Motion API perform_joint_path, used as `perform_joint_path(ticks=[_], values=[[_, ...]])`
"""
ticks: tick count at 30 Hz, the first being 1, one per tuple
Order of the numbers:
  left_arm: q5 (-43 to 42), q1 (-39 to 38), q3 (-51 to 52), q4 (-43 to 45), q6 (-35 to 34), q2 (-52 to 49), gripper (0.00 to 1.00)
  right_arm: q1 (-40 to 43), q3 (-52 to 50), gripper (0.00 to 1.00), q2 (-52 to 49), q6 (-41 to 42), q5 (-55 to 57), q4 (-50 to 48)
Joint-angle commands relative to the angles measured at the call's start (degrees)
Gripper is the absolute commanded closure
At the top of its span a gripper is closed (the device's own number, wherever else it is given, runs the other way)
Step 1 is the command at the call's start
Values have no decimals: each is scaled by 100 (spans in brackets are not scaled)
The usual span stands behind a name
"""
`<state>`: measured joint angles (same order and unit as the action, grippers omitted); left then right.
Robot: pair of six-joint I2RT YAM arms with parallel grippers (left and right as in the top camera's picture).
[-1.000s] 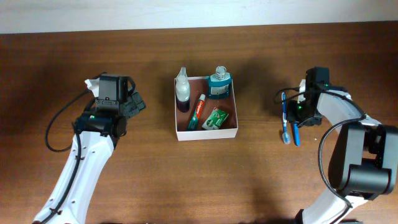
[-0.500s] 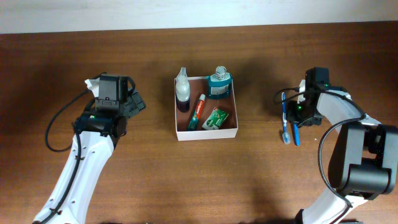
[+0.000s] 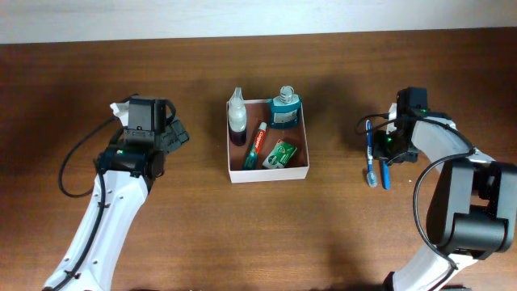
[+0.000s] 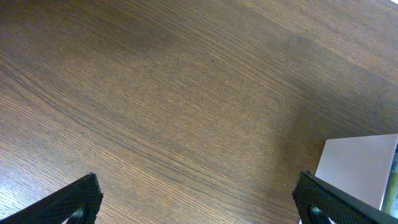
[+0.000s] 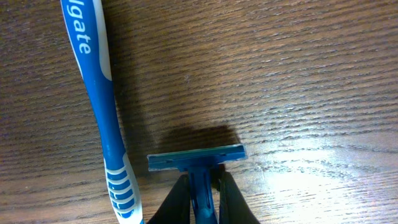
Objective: Pack container
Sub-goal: 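Lift the razor and carry it left over the box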
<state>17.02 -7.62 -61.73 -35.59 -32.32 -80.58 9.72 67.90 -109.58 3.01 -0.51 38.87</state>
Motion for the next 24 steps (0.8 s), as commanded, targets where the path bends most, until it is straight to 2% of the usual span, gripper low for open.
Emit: perform_joint_path(ticks=[1, 3, 8, 24], values=[[98, 17, -46, -4, 52, 68, 1, 4, -50, 91, -52, 44, -55, -13], [101, 17, -46, -4, 52, 68, 1, 4, -50, 96, -52, 44, -55, 11], [101, 17, -46, -4, 52, 68, 1, 4, 61, 96, -39, 44, -52, 212], [101, 17, -46, -4, 52, 68, 0, -101, 1976, 96, -28, 192, -249, 2118]])
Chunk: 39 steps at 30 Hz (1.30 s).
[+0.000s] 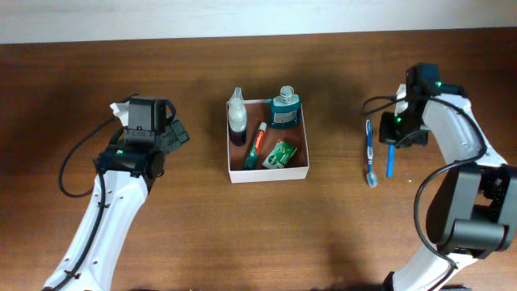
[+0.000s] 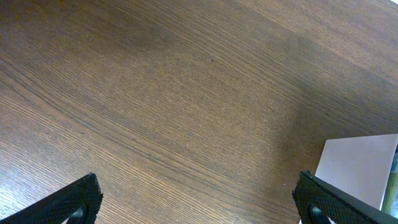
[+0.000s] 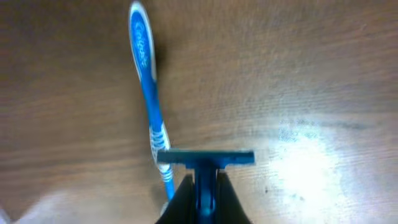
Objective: Pack container
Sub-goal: 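Lift the razor and carry it left over the box, then lower the held razor down into the box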
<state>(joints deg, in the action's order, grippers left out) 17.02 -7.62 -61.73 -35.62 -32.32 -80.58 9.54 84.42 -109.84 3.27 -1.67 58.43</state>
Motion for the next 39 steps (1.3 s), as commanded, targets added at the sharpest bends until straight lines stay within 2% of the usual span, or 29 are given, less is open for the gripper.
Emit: perform_joint_path(ticks=[1, 10, 24, 39], values=[[101, 17, -46, -2, 52, 68, 1, -131, 417, 96, -2, 199, -151, 260], [101, 17, -46, -2, 52, 68, 1, -1093, 1021, 96, -2, 205, -369, 911], [101, 17, -46, -2, 52, 68, 1, -2811, 1165, 96, -2, 98, -389, 1180], [101, 17, -46, -2, 52, 68, 1, -3602, 1165, 96, -4, 92, -393, 813]])
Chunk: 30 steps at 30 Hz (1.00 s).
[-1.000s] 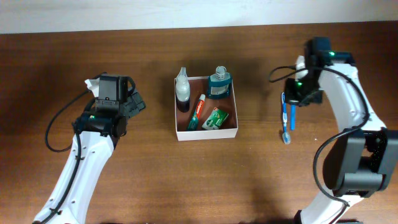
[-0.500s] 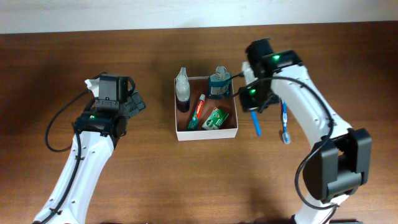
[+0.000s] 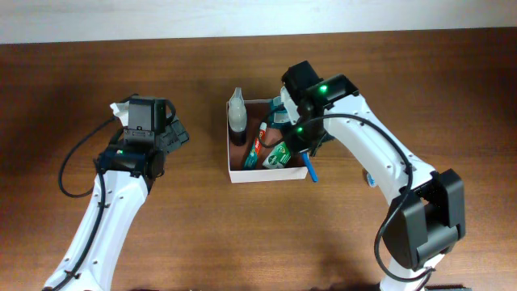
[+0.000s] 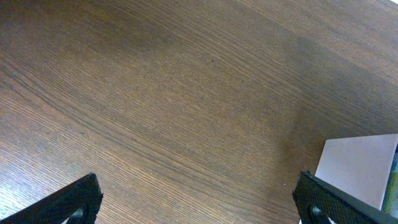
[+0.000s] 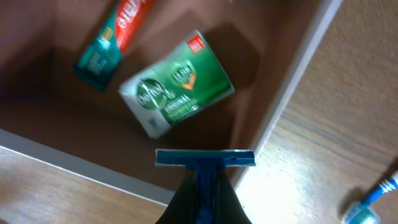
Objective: Pack container
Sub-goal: 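Lower the held razor down into the box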
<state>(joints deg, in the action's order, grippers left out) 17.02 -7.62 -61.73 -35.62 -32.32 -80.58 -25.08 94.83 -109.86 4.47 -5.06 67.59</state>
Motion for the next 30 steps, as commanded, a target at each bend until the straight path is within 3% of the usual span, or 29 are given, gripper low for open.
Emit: perform_joint_path(ticks=[1, 17, 30], values=[[101, 17, -46, -2, 52, 68, 1, -168, 125, 96, -2, -131, -55, -168], [101, 17, -46, -2, 52, 68, 1, -315, 125, 96, -2, -848, -52, -914], [101, 17, -46, -2, 52, 68, 1, -315, 94, 96, -15, -881, -52, -1381]])
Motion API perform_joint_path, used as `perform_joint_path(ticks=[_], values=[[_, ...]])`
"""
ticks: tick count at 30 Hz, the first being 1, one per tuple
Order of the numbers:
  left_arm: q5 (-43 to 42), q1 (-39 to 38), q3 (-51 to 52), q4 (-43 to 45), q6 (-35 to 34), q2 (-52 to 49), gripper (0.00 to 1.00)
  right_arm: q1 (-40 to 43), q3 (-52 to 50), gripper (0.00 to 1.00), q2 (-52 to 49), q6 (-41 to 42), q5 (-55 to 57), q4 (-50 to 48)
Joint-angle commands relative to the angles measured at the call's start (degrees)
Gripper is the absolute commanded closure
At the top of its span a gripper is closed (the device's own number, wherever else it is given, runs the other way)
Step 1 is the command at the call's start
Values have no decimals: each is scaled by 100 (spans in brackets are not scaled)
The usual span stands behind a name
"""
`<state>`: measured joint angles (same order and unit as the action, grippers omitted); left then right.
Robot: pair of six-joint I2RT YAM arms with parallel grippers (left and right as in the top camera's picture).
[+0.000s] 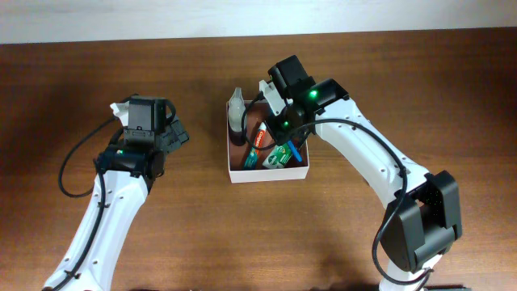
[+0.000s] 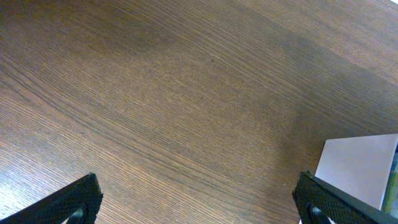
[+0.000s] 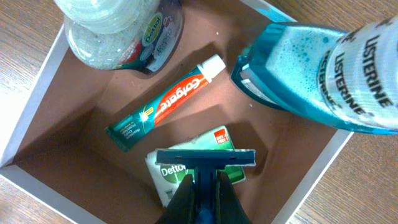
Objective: Pack container
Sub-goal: 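Lower the held razor down into the box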
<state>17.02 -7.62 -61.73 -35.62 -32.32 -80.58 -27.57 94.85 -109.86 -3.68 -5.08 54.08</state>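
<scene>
A white open box (image 1: 268, 174) stands mid-table. In it are a clear bottle (image 3: 118, 28), a blue mouthwash bottle (image 3: 323, 68), a toothpaste tube (image 3: 165, 102) and a green soap box (image 3: 186, 149). My right gripper (image 3: 204, 186) is shut on a blue razor (image 3: 205, 157), held over the soap box inside the box's outline; its handle shows as a blue tip (image 1: 296, 150) in the overhead view. My left gripper (image 2: 196, 199) stands open over bare wood left of the box, with nothing between its fingers (image 2: 74, 199). The toothbrush is hidden.
The box's white left wall (image 2: 357, 168) shows at the right edge of the left wrist view. A crumpled white thing (image 1: 121, 109) lies behind the left arm. The right arm (image 1: 363, 153) stretches across the table from the right to the box.
My right gripper with the razor has moved from the box's front right corner to over the box's middle, above the soap box. The left arm has not moved.
My right gripper was shut on the razor lying on the table beside the toothbrush at the far right. Then it held the razor lifted above the table there. Then it was at the box's right front corner, and now it is over the box's inside.
</scene>
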Motion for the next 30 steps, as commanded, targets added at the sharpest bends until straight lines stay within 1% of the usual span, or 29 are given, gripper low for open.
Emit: perform_joint_path(ticks=[1, 8, 16, 19, 26, 30], values=[[98, 17, -46, -2, 52, 68, 1, -66, 68, 96, -15, -63, -50, -44], [101, 17, -46, -2, 52, 68, 1, -68, -177, 96, -15, -437, -74, -122], [101, 17, -46, -2, 52, 68, 1, -68, -197, 96, -17, -527, -76, -125], [98, 17, -46, -2, 52, 68, 1, -68, -225, 96, -20, -852, -378, -125], [98, 17, -46, -2, 52, 68, 1, -68, -422, 96, -24, -852, -404, -350], [98, 17, -46, -2, 52, 68, 1, -66, -737, 96, -24, -852, -404, -610]])
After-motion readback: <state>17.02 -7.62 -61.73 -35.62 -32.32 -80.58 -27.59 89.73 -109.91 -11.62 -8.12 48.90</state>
